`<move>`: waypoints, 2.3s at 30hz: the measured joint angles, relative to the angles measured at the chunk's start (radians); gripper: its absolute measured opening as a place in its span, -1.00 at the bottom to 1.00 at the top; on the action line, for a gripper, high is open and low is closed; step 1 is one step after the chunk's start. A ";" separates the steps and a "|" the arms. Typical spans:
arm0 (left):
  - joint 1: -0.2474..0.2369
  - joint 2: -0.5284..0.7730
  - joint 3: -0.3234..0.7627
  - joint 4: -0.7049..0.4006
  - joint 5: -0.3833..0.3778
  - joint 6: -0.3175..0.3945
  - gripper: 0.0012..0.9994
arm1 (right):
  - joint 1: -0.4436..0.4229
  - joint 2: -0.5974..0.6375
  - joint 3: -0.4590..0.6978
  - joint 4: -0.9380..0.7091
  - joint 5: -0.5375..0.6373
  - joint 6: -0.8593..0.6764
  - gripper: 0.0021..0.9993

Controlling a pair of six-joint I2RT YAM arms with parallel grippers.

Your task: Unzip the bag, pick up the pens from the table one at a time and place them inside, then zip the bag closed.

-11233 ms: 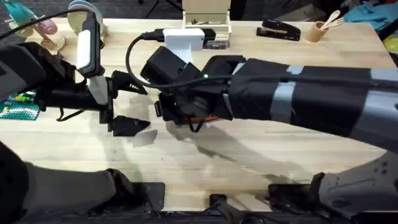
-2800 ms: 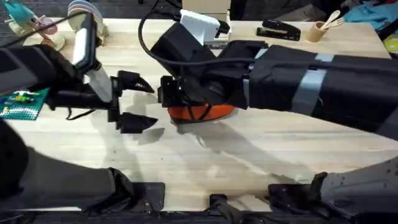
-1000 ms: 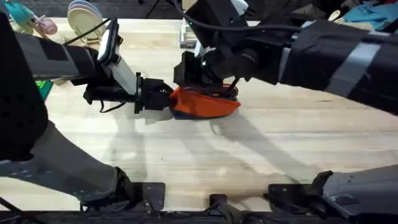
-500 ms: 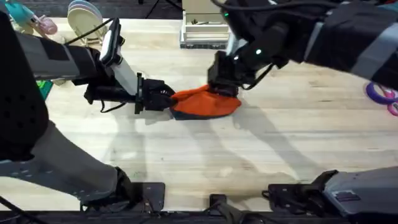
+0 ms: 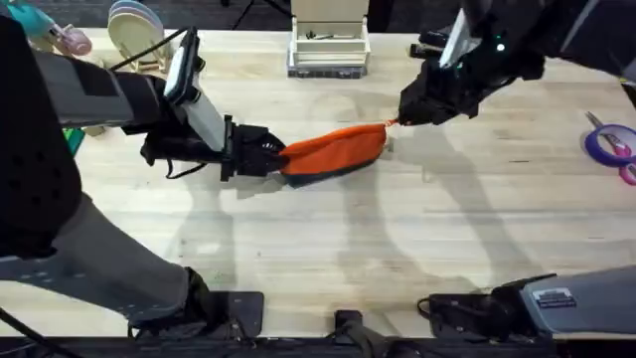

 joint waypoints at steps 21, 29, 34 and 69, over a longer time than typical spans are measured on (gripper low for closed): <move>0.032 0.000 0.000 -0.007 -0.037 0.000 -0.92 | -0.136 0.159 -0.143 0.195 0.191 -0.056 -0.94; 0.032 0.000 0.000 -0.006 -0.039 0.000 -0.92 | -0.117 -0.004 -0.110 0.184 0.102 -0.133 0.04; 0.032 0.000 0.000 -0.006 -0.040 0.000 -0.92 | -0.091 -0.129 -0.101 0.163 0.081 -0.227 0.99; 0.032 -0.422 0.000 -0.049 -0.306 -0.188 0.99 | -0.066 -0.438 -0.101 -0.033 0.076 -0.750 1.00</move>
